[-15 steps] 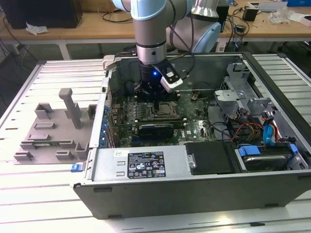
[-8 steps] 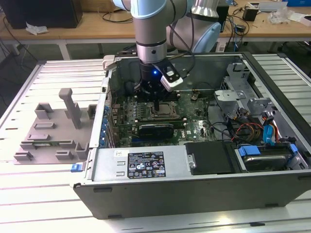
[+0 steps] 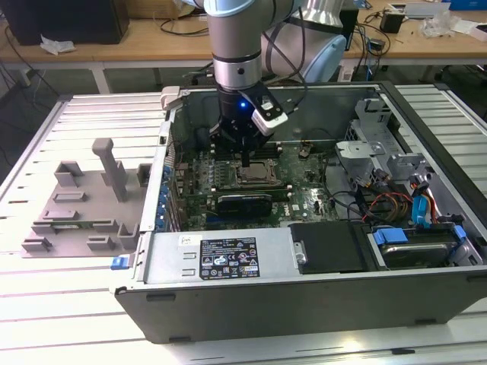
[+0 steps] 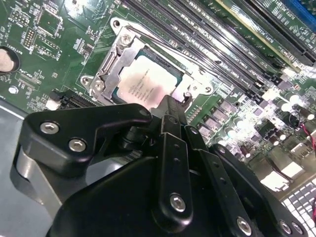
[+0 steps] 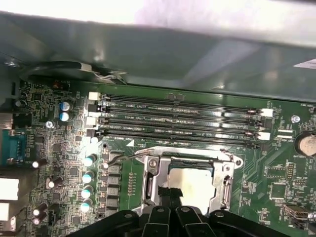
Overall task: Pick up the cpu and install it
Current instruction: 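Close the cpu cover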
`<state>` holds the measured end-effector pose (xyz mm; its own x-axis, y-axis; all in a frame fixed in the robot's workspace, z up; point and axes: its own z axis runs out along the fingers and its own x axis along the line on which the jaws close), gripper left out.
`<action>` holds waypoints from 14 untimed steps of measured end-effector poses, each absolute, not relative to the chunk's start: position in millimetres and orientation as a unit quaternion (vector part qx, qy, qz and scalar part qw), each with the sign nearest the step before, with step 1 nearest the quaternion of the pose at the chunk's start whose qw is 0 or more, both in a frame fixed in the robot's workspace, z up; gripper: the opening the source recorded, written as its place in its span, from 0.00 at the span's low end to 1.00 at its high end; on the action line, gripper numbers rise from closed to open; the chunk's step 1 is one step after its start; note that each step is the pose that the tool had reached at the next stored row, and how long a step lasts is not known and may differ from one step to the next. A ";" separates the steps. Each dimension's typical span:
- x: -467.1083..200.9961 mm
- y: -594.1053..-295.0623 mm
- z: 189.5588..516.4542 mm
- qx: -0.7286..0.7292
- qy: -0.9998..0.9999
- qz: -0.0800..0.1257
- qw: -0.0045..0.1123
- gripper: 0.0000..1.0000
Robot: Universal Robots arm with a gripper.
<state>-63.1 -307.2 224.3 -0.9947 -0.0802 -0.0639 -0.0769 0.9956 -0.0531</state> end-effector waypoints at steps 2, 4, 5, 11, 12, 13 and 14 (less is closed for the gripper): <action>-63.0 -307.1 224.5 -0.039 0.998 -0.025 0.033 0.11; -60.3 -307.2 224.7 -0.039 0.998 -0.025 0.033 0.11; -58.1 -307.2 224.7 -0.039 0.998 -0.025 0.033 0.11; -43.8 -307.1 224.7 -0.039 0.998 -0.025 0.031 0.11; -42.1 -307.2 224.8 -0.039 0.998 -0.025 0.030 0.11; -41.9 -307.2 225.1 -0.039 0.998 -0.025 0.030 0.11; -41.9 -307.2 226.0 -0.039 0.998 -0.025 0.030 0.11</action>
<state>-41.9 -307.2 226.0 -0.9951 -0.0802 -0.0585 -0.0771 0.9956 -0.0528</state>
